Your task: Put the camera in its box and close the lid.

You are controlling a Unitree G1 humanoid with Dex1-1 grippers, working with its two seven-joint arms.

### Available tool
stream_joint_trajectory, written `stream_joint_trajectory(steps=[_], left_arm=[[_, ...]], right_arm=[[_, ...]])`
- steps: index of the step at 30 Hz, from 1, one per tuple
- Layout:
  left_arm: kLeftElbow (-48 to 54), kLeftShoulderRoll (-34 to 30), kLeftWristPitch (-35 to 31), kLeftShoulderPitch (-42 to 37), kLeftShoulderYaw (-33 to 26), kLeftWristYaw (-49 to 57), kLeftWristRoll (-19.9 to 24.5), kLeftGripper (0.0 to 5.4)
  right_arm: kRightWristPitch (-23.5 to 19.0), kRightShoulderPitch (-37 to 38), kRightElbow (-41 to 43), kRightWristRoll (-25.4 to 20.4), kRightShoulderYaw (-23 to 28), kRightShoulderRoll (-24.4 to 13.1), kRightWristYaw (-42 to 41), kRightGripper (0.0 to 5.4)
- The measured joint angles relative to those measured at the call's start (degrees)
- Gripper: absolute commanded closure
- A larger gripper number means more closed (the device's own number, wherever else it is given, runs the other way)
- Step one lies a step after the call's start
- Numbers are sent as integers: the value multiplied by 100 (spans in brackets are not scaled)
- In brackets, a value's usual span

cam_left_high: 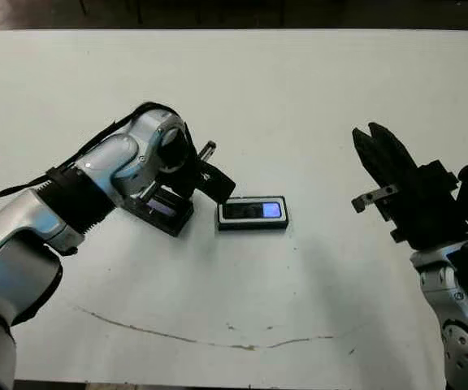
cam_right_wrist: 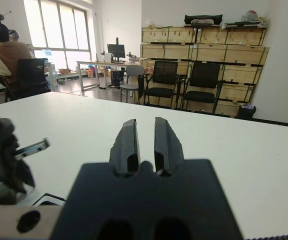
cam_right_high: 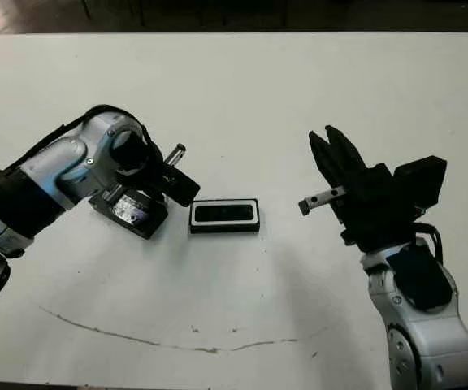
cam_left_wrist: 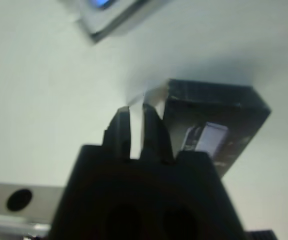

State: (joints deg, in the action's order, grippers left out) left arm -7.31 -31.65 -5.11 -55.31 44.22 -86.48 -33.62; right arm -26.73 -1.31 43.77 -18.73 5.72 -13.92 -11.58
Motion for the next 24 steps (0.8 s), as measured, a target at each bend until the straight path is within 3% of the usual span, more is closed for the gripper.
stream_joint_trajectory(steps=[4, 11, 16, 24], left_arm=[[860, -294, -274, 364, -83, -339, 33, 540], [2088, -1031, -1556, 412, 429, -571, 835, 540], [2331, -1380, -1248, 365, 511, -575, 1329, 540], [2118, -1760, -1230, 408, 646, -578, 1257, 540]], right_arm=[[13, -44, -83, -51, 6, -3, -26, 537], [48, -91, -125, -68, 15, -17, -31, 537], [49, -117, -126, -71, 16, -31, -31, 537], [81, -115, -152, -76, 71, -63, -79, 537]])
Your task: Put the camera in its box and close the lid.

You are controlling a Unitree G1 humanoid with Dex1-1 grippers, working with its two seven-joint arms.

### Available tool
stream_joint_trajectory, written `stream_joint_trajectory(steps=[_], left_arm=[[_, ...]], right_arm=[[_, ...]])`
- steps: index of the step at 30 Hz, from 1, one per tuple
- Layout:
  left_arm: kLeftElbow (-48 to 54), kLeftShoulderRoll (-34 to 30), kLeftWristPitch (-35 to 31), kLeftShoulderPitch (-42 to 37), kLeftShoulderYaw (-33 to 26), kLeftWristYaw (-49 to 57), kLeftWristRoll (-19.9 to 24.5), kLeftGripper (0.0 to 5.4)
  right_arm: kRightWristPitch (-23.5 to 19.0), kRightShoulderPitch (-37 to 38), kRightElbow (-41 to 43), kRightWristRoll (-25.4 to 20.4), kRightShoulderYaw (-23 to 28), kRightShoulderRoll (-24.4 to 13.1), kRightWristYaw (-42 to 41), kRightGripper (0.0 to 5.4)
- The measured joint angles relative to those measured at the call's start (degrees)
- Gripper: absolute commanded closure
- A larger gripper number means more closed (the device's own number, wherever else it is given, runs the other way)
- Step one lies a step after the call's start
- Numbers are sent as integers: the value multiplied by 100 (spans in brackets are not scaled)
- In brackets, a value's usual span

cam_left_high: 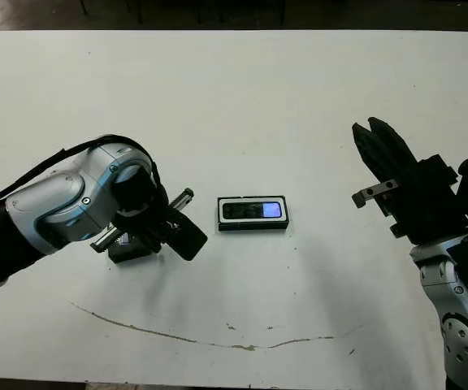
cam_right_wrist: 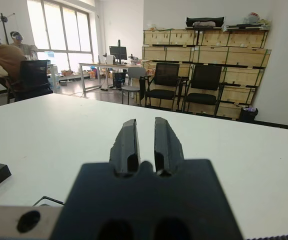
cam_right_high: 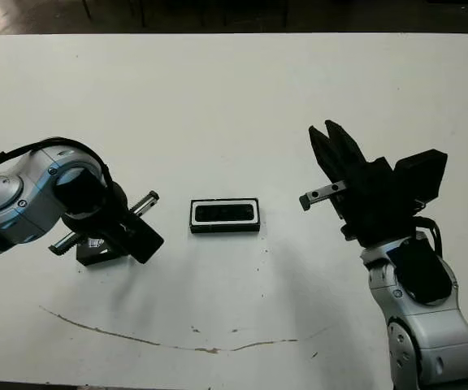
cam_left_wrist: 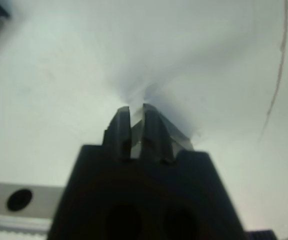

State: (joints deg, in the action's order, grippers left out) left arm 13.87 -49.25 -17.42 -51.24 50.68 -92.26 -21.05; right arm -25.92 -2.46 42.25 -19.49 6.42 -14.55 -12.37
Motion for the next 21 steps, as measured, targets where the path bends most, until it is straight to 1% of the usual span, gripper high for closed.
stream_joint_trajectory(steps=[3, 7, 13, 14, 15, 17, 19, 21], left_arm=[[-19, -78, -51, 1, 38, -7, -34, 540], [3, -279, 189, 4, 18, -7, -49, 540], [6, -587, 139, 217, -117, -7, -25, 540], [58, -639, 46, 233, -170, -8, 96, 540], [153, -703, -57, 240, -260, -9, 316, 540], [501, -807, -270, 234, -602, -9, 960, 540], [884, -829, -567, 275, -1190, -6, 1675, 540], [1238, -822, -1109, 433, -2067, 112, 2440, 540]], right_arm=[[0, 1, -2, -45, 40, -3, -18, 537], [-57, 6, 1, -91, 55, -19, -27, 537], [-99, 46, 1, -164, 122, -95, -60, 537], [-98, 61, 0, -171, 128, -105, -63, 537], [-97, 76, -1, -175, 133, -115, -65, 537], [-93, 94, -2, -176, 136, -130, -68, 537], [-77, 94, -9, -176, 128, -134, -85, 537], [-64, 97, -21, -179, 121, -135, -112, 537]])
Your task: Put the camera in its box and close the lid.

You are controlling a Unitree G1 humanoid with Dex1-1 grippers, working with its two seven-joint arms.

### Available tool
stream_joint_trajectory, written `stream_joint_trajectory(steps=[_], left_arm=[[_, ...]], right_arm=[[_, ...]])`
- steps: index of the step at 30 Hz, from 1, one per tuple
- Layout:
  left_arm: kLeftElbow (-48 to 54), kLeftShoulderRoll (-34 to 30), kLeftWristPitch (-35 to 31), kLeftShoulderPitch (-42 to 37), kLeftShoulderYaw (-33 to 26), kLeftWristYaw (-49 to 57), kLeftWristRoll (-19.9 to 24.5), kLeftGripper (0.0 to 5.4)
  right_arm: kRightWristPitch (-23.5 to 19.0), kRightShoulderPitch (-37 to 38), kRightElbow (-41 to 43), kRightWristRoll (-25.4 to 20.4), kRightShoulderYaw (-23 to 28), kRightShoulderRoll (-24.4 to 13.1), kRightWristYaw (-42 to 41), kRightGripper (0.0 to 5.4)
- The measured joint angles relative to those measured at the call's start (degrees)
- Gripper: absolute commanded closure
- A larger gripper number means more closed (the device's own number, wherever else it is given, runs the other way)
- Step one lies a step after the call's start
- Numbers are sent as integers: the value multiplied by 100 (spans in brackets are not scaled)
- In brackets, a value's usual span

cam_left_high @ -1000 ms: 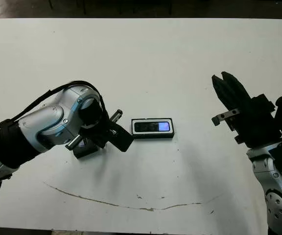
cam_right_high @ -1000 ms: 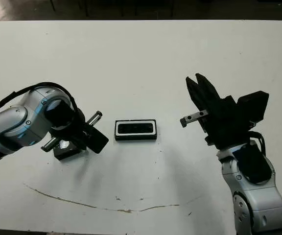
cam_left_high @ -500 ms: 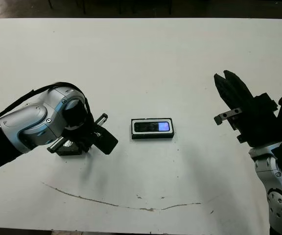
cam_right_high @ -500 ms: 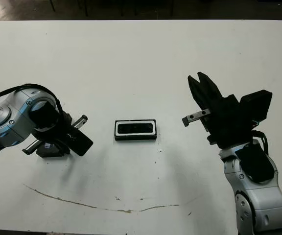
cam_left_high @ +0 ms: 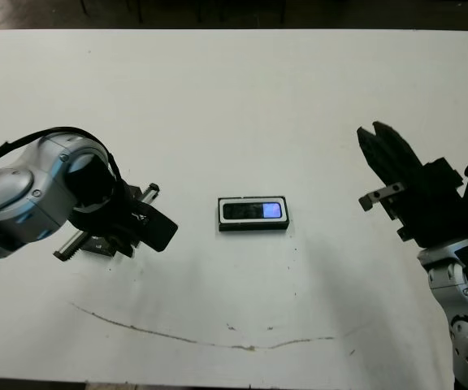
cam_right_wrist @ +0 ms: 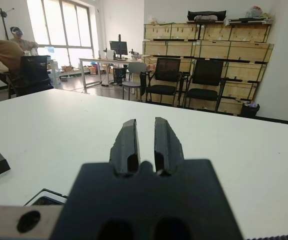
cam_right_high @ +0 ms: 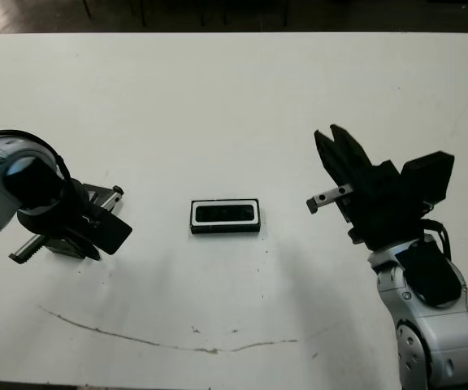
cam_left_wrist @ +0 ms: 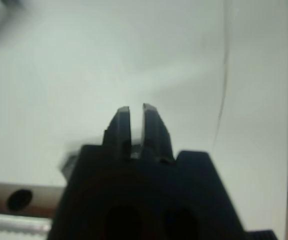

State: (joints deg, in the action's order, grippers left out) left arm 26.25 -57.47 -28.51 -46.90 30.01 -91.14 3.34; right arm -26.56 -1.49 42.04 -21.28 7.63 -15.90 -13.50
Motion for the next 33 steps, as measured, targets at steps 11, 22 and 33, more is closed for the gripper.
stream_joint_trajectory(steps=[11, 22, 33], left_arm=[[1263, 692, -1539, 2417, -4095, 2430, 2726, 540], [2860, 3334, -1353, 5901, -5027, 6818, 1460, 457], [2723, 3546, -915, 6679, -4669, 7470, 778, 199]], right_arm=[[33, -34, -146, -47, -49, -34, -101, 537], [388, -101, -542, -46, -126, -31, -291, 540], [761, -96, -932, -106, -202, 25, -500, 540]])
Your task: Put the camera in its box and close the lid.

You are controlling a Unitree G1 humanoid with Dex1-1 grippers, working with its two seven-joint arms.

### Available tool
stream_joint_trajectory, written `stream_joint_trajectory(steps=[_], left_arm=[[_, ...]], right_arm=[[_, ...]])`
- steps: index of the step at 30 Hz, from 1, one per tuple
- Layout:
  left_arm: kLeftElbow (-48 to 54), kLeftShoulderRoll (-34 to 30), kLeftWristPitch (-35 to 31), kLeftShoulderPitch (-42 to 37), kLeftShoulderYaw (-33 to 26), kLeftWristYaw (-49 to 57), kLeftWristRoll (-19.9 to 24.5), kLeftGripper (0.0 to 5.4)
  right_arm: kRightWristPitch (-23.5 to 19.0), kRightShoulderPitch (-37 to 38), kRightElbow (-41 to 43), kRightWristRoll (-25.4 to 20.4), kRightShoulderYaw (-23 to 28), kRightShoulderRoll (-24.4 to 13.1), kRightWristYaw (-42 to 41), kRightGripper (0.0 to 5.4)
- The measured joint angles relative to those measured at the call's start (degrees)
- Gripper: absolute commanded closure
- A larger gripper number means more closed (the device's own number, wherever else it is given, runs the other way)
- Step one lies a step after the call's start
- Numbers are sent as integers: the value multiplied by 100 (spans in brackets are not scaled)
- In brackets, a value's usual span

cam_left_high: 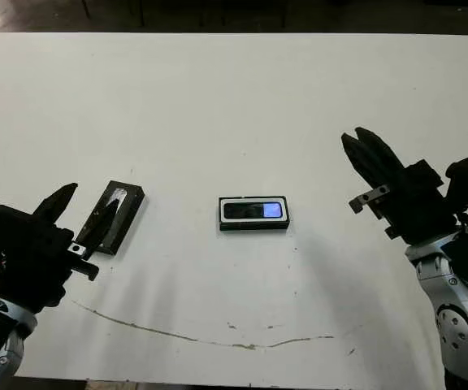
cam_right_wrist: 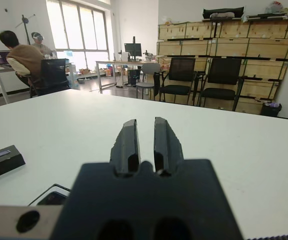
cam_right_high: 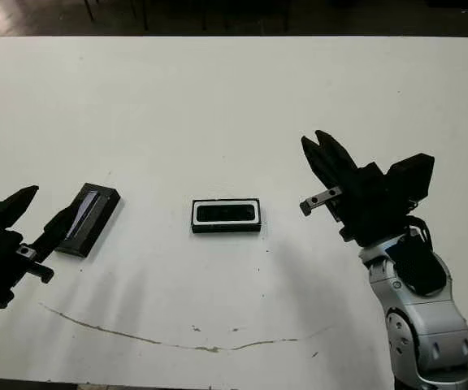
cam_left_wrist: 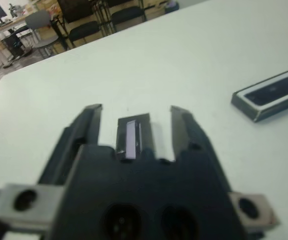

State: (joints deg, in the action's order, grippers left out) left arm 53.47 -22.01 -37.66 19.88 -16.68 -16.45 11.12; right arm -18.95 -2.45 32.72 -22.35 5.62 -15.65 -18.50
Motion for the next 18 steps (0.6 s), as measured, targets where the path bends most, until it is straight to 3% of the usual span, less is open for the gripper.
stream_joint_trajectory(steps=[8, 12, 18], left_arm=[[-351, -529, 65, -165, 4, -400, -8, 11], [-541, -563, -31, -312, 19, -517, 174, 3], [-937, -606, -516, -634, -150, -823, 923, 3]], right_arm=[[109, 61, -67, 61, -42, -20, -60, 540], [111, 111, -66, 56, -39, -22, -66, 540], [155, 202, -62, 61, -30, -27, -68, 540]])
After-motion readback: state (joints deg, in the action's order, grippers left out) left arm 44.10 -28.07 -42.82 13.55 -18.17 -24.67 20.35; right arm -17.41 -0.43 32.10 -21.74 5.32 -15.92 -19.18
